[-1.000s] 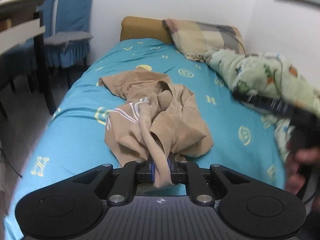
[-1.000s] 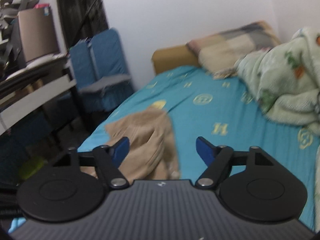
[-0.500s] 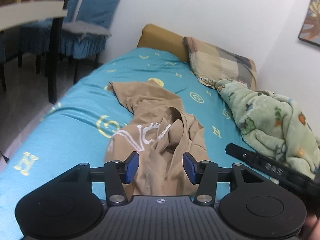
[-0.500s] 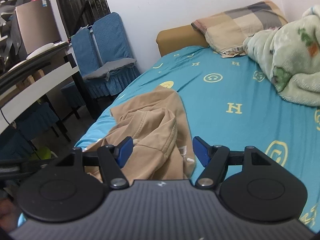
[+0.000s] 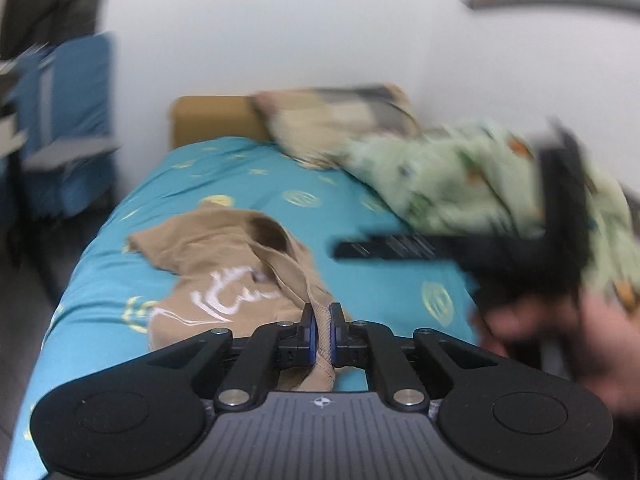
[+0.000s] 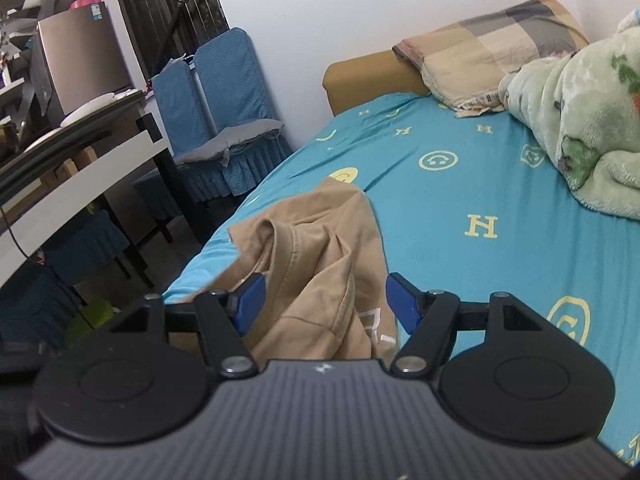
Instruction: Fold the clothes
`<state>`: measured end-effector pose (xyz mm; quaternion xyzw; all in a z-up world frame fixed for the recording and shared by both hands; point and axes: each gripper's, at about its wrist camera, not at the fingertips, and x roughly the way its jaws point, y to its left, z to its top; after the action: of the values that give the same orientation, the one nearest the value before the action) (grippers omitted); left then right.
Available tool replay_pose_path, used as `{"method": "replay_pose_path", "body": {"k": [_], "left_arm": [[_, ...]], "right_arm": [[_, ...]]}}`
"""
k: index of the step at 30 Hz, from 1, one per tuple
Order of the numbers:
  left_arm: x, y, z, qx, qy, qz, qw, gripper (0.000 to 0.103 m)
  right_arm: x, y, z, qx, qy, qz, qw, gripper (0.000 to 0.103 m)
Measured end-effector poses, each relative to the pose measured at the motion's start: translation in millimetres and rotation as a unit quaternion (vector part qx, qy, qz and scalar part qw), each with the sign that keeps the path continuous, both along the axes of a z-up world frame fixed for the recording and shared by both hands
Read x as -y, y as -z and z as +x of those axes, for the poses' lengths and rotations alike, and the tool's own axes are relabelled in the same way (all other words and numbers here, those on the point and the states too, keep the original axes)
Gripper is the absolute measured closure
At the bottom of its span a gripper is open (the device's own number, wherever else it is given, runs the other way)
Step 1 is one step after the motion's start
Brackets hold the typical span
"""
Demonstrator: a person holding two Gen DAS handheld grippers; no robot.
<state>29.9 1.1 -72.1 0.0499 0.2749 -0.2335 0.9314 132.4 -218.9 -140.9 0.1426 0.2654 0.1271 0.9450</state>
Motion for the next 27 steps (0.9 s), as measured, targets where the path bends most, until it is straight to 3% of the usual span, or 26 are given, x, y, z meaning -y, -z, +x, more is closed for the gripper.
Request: {"method": "replay_pose_path", "body": {"k": [4, 13, 17, 19, 24, 27], "left_arm": [[9.6, 11.6, -7.6, -0.029, 0.025, 0.026, 0.9989, 0.096], [16.6, 19.5, -4.9, -0.049, 0.048, 0.036, 0.9970, 0.096], [13.5, 21.8, -3.3, -0.048, 0.055, 0.028, 0.9969, 0.096], [9.2, 20.7, -0.7, -0.046, 0.047, 0.016, 0.9977, 0.097], [-12.4, 8.5, 4.2, -0.030, -0.005, -0.051, 0.9982, 0.097], [-25.9, 7.4, 9.8, -0.053, -0.027, -0.093, 0.9939, 0.096]], "right_arm": [[-0.7, 3.5, 6.9, -0.011, -0.015, -0.004, 1.000, 0.033], [-7.9, 30.1, 59.0, -0.035, -0.014, -0.048, 0.998, 0.034], [6.4, 30.1, 56.6, -0.007, 0.066, -0.046, 0.997, 0.035], [7.3, 18.3, 41.3, 0.023, 0.078, -0.056, 0.995, 0.035], [9.7, -11.5, 3.0, 0.099, 0.107, -0.083, 0.986, 0.033], [11.1, -29.3, -19.9, 0.144, 0.123, -0.098, 0.977, 0.033]]}}
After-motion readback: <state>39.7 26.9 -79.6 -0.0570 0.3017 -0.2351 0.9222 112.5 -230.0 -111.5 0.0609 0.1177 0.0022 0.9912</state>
